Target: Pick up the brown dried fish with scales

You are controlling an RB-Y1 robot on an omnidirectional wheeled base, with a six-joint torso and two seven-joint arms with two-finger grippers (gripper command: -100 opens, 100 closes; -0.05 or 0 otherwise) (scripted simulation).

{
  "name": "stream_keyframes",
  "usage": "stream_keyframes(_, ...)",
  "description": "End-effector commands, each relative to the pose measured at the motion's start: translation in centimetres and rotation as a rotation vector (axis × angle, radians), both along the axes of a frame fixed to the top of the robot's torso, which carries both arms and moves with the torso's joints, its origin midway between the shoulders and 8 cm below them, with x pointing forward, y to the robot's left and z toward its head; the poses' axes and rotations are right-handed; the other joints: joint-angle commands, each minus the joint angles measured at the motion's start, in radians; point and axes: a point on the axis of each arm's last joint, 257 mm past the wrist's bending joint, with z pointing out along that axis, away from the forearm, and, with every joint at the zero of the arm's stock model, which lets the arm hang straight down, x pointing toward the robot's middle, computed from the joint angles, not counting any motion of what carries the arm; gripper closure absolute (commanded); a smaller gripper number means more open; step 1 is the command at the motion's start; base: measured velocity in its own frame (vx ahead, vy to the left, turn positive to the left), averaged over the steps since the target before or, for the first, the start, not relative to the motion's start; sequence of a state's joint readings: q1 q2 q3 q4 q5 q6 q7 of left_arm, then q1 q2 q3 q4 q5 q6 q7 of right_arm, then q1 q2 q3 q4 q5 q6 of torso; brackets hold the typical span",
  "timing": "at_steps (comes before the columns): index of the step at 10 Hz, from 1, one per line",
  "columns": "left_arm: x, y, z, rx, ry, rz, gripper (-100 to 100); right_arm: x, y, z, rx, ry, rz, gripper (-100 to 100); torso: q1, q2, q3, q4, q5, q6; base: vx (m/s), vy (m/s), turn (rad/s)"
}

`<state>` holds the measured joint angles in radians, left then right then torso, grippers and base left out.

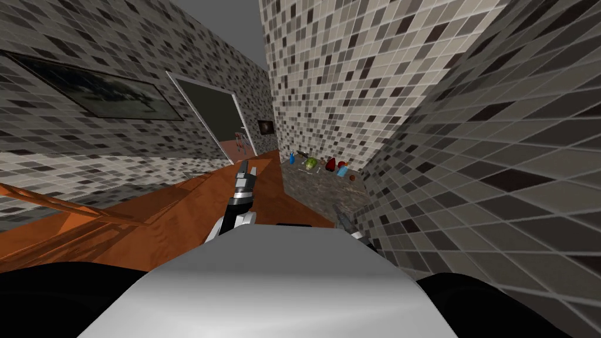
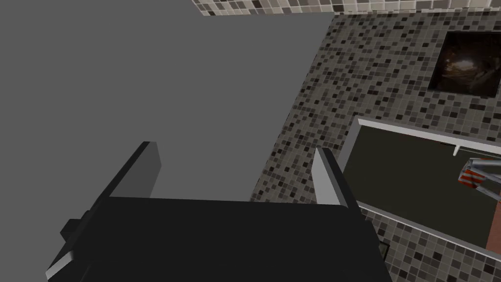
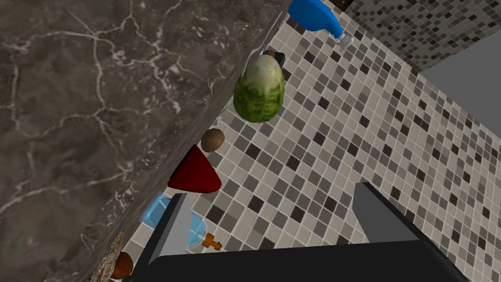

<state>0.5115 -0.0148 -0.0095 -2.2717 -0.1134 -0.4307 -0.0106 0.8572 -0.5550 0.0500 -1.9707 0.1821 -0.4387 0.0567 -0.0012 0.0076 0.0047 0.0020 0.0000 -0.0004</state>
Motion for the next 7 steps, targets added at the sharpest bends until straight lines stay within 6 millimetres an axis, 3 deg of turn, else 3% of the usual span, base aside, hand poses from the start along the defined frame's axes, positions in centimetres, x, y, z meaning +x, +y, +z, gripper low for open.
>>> stream_keyframes(1, 0.0, 0.0, 0.0, 0.000, 0.000, 0.000, 0, -2.8, -1.2, -3.5, -0.074, 0.111, 0.012, -100, 0.000, 0.000, 0.000, 0.000, 0.000, 0.000, -0.072, 0.070, 0.430)
stream_keyframes(2, 0.0, 0.0, 0.0, 0.000, 0.000, 0.000, 0, -3.3, -1.4, -3.8, -0.078, 0.123, 0.014, -100, -0.001, 0.000, 0.000, 0.000, 0.000, 0.000, -0.046, 0.040, 0.124)
stream_keyframes(3, 0.0, 0.0, 0.0, 0.000, 0.000, 0.000, 0, -5.5, -2.4, -5.9, -0.124, 0.199, 0.023, -100, -0.002, -0.001, 0.000, 0.000, 0.000, 0.002, -0.031, 0.032, 0.323)
stream_keyframes(4, 0.0, 0.0, 0.0, 0.000, 0.000, 0.000, 0, -5.7, -2.5, -6.1, -0.128, 0.206, 0.026, -100, -0.003, -0.002, -0.001, 0.000, -0.001, 0.000, -0.021, 0.012, 0.169)
stream_keyframes(5, 0.0, 0.0, 0.0, 0.000, 0.000, 0.000, 0, -8.2, -3.6, -8.1, -0.176, 0.285, 0.041, -100, -0.005, -0.003, -0.002, -0.001, -0.001, 0.001, -0.018, 0.015, 0.302)
stream_keyframes(6, 0.0, 0.0, 0.0, 0.000, 0.000, 0.000, 0, -8.5, -3.6, -8.2, -0.177, 0.292, 0.041, -100, -0.005, -0.003, -0.002, -0.001, -0.001, 0.001, -0.012, 0.006, 0.181)
stream_keyframes(7, 0.0, 0.0, 0.0, 0.000, 0.000, 0.000, 0, -11.6, -4.8, -10.1, -0.224, 0.379, 0.060, -100, -0.005, -0.004, -0.002, -0.001, -0.001, 0.001, -0.006, 0.005, 0.410)
